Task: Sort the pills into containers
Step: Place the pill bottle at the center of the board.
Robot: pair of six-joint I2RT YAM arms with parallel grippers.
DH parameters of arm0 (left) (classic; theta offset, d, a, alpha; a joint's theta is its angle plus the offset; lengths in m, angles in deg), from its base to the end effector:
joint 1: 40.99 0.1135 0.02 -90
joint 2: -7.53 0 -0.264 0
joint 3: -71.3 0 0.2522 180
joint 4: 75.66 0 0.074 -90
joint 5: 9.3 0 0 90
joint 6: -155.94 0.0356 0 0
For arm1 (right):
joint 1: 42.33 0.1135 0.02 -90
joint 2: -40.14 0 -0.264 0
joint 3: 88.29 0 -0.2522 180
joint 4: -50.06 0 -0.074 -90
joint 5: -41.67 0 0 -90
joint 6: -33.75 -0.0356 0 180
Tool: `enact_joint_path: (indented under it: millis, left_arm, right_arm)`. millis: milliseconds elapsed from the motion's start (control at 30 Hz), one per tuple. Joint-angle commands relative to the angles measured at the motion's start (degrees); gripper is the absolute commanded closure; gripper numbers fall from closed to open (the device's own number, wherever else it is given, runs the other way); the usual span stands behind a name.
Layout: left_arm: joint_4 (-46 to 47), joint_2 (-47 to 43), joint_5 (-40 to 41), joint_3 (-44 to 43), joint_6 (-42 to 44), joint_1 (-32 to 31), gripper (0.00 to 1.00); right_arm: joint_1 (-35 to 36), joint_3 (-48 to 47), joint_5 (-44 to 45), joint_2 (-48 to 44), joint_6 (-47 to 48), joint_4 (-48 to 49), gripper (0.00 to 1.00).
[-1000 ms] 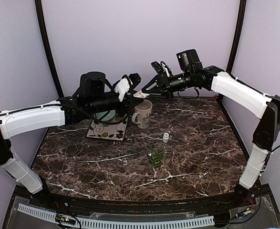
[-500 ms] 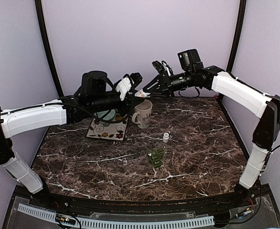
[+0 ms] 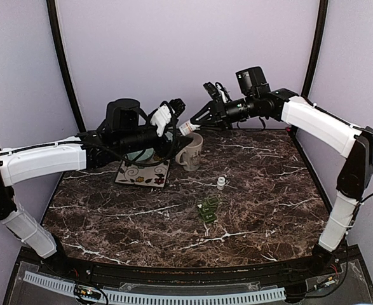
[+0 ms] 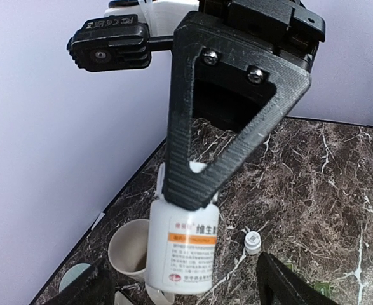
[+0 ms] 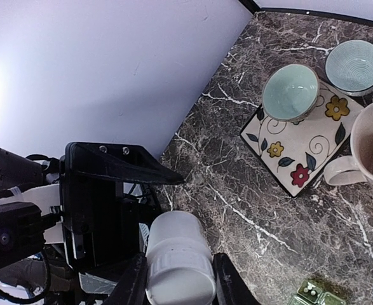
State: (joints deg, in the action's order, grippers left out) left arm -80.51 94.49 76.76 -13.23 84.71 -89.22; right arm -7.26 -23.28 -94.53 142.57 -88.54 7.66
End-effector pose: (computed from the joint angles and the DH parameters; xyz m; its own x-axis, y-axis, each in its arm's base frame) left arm 0.2424 -0.2751 0.3526 0.1741 0.2870 -0.9420 0.7746 0.5507 0.3109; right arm 0.3196 0.2558 0.3771 -0.8304 -0.1312 -0.5414 -0.5518 0.3275 0.7670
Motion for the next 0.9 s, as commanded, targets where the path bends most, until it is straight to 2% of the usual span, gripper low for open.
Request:
enact_joint_path:
  millis: [0,200,367,600,867]
  left_arm:
    - [1.24,-4.21,1.01,2.15,-1.7,-0.2,0.2]
    - [1.8,-5.95,2.82,4.09,-2.86,-0.2,0.18]
    - [1.86,-7.29,5.79,5.89,-4.05,-0.28,0.17]
    - [1.92,-8.76,8.57,8.27,-5.34,-1.44,0.17]
    - [2.02,-9.7,9.61,10.1,-7.12,-2.47,0.17]
  right_arm:
    - [-0.04,0.07,3.42,-2.89,1.08,0.21,1.0]
    - [-0.01,-0.66,9.06,-3.02,3.71,-3.09,1.0]
    - [-0.03,-0.61,21.07,-2.95,9.33,-9.91,1.0]
    - [-0.41,6.95,38.36,-3.11,13.25,-12.28,1.0]
    - [-1.47,13.52,50.24,-1.04,15.15,-11.71,1.0]
